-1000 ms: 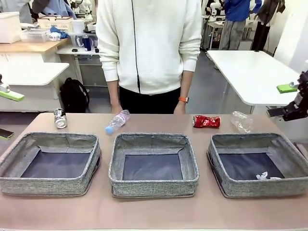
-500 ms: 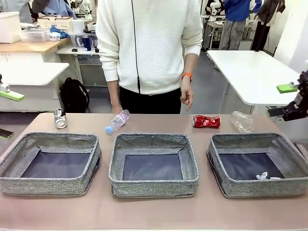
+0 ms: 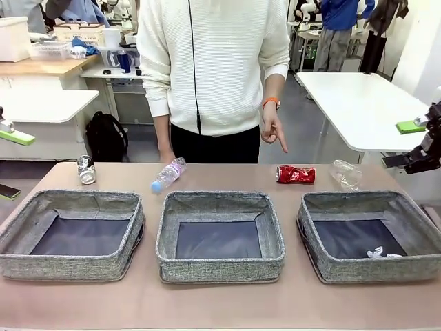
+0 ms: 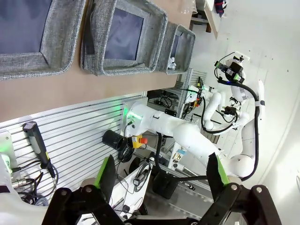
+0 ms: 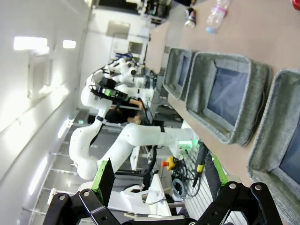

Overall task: Sort the waste into the appropriate baskets.
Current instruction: Pick up the waste item pointed out by the person.

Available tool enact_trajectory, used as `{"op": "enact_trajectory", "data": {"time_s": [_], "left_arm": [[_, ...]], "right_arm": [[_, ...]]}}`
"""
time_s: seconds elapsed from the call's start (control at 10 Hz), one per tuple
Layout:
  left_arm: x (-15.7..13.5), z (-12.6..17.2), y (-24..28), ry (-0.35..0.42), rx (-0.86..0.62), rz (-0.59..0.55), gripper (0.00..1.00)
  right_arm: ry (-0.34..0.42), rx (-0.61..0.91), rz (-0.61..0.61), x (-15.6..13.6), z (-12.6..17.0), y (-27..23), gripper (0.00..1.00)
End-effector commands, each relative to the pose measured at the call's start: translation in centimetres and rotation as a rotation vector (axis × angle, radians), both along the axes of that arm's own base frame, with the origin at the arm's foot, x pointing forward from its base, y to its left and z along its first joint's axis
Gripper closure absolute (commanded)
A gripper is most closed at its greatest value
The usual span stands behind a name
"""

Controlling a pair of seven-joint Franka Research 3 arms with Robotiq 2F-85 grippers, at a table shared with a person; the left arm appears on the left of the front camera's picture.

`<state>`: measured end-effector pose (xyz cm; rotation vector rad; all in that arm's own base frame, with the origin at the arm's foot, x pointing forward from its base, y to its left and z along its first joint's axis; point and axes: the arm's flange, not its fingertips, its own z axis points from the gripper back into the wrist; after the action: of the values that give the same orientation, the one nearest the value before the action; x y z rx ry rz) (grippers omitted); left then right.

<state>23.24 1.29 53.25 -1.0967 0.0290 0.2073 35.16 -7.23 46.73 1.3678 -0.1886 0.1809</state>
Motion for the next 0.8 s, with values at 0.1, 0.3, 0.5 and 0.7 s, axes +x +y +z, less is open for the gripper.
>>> {"op": "enact_trajectory", "data": {"time_s": [0.1, 0.3, 0.5, 0.7], "left_arm": [[0.1, 0.1, 0.2, -0.023, -0.013, -0.004, 0.0], [0.1, 0.1, 0.2, -0.023, -0.013, -0.004, 0.0], [0.1, 0.1, 0.2, -0.023, -0.013, -0.004, 0.0], [0.1, 0.1, 0.2, -0.023, -0.013, -0.004, 0.0]], "right_arm": [[-0.017, -0.012, 0.01, -0.2, 0.1, 0.0, 0.0], [0.018, -0.479, 0.102, 2.4, 0.0, 2.5, 0.0], [-0.376, -1.004, 0.355, 6.0, -0.3, 6.7, 0.0], [-0.528, -1.152, 0.159, 10.6, 0.5, 9.7, 0.0]]}}
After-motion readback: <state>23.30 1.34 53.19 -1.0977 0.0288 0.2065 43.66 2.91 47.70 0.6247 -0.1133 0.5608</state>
